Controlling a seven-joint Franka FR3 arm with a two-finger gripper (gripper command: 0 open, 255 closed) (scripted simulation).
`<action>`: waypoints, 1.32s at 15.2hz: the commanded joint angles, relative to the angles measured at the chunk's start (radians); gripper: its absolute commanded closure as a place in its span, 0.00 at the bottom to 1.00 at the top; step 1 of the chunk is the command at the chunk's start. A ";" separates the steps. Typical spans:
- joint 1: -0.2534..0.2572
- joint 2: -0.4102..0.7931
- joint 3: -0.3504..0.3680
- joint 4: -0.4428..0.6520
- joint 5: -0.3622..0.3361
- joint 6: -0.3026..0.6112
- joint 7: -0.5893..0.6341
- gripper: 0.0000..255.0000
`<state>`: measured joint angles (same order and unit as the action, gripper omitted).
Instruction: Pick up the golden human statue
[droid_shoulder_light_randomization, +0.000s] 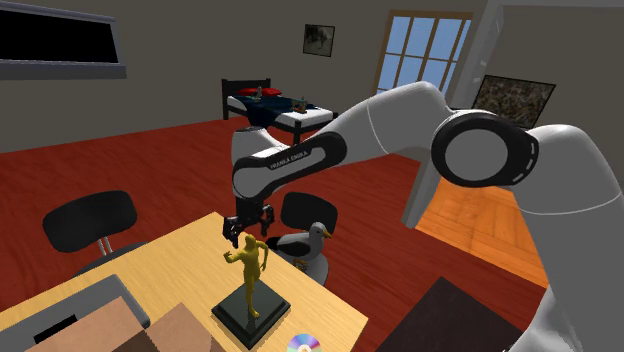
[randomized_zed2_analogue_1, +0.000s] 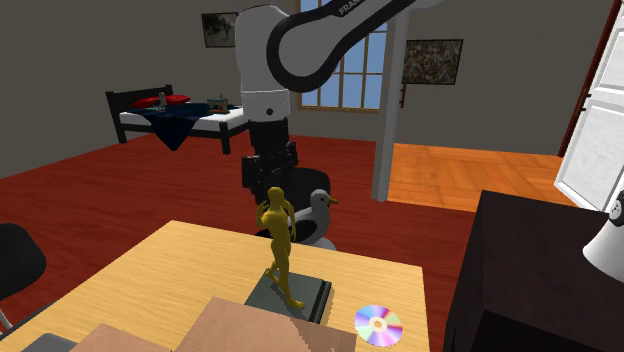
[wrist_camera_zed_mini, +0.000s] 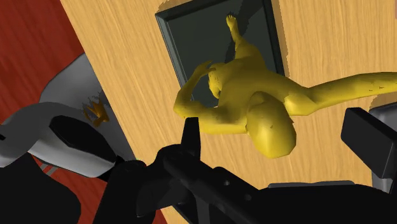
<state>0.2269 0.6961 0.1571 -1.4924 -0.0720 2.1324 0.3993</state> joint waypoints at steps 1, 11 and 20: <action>0.000 0.004 0.000 0.001 0.000 0.003 0.000 1.00; 0.000 -0.003 0.000 0.004 0.000 -0.007 0.000 1.00; -0.003 -0.062 0.006 0.033 0.009 -0.094 -0.002 1.00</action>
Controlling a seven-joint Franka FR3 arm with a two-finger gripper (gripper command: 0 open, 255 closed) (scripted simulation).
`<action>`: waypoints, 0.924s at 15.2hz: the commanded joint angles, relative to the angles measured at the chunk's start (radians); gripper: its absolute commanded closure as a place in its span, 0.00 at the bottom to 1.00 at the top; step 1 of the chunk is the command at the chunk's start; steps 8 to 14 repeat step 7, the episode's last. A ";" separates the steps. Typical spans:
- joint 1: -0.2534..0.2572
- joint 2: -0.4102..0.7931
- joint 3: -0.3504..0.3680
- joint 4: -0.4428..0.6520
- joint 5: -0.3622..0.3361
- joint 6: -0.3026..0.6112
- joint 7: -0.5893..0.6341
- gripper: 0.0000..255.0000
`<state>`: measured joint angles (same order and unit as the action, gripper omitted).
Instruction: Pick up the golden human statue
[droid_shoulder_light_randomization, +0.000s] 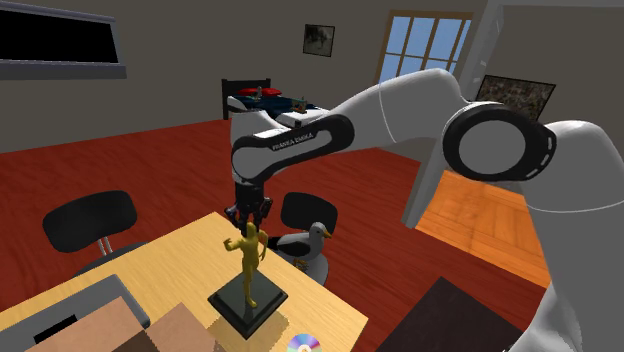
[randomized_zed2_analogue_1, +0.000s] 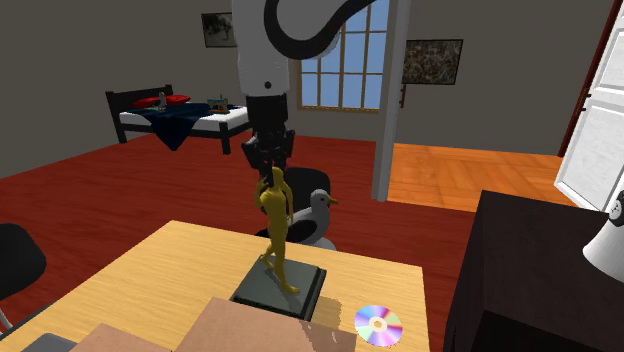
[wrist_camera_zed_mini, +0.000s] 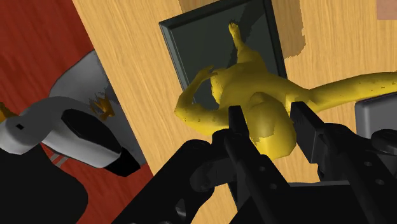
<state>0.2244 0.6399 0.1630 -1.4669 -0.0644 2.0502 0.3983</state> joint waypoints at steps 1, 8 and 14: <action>-0.001 -0.011 0.001 0.012 0.002 -0.022 -0.001 1.00; -0.002 -0.033 0.003 0.034 0.005 -0.065 -0.002 1.00; -0.002 -0.033 0.003 0.034 0.005 -0.065 -0.002 1.00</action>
